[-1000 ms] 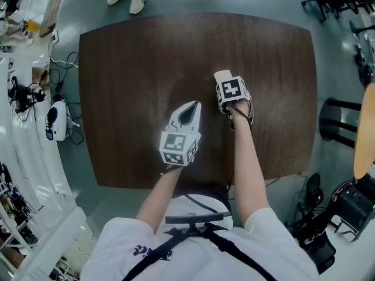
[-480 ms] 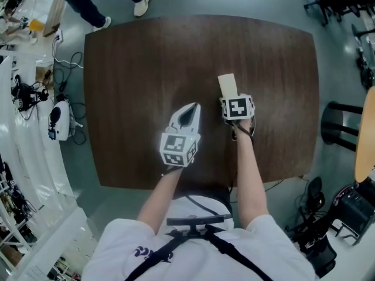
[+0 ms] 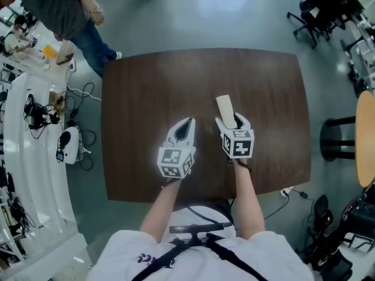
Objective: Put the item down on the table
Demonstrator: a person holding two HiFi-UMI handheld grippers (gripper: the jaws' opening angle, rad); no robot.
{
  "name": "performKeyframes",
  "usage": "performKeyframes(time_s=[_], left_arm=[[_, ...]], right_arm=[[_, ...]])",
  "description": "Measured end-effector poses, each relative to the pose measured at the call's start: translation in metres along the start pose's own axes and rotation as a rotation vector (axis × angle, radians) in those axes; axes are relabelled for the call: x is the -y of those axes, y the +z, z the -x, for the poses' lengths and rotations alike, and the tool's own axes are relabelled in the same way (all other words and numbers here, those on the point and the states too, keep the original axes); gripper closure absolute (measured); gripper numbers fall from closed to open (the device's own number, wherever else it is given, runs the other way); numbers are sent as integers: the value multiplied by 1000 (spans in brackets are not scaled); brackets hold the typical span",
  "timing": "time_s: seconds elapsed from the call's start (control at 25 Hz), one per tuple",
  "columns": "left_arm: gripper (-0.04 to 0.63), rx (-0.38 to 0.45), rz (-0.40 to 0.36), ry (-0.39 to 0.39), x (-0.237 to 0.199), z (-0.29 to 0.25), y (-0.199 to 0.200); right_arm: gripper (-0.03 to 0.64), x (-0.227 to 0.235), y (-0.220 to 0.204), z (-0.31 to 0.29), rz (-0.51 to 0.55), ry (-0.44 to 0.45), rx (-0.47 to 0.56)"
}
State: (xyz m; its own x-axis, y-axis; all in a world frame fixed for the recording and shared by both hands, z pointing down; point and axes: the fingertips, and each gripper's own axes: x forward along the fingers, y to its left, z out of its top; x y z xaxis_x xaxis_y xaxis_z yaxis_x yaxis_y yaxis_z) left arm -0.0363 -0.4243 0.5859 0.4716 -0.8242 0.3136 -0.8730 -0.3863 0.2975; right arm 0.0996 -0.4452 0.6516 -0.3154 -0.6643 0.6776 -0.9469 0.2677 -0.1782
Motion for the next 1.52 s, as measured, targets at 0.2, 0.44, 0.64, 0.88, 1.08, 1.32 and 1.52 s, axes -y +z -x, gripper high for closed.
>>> performKeyframes(time_s=[0.2,0.44,0.64,0.88,1.08,1.32,1.52], left_arm=[[583,84,-39,-16,15,52,33],[583,177,-119,-56,49,113,69],[583,243,-171,-57,66,159,93],[583,307,-189,-25,98,178,109],[583,312,-192,23,120,184,109],[583,291,-198,48,163,200,90],[583,278,-173,73,191,201,67]], right_arm=[[308,-48,22,65,69,34,170],[449,-86,40,149,96,14,358],[516,-131,53,205,133,34,492],[598,-145,62,248,193,54,561],[611,-139,61,270,202,112,571],[611,-122,47,301,166,153,574],[611,-104,24,319,158,190,573]])
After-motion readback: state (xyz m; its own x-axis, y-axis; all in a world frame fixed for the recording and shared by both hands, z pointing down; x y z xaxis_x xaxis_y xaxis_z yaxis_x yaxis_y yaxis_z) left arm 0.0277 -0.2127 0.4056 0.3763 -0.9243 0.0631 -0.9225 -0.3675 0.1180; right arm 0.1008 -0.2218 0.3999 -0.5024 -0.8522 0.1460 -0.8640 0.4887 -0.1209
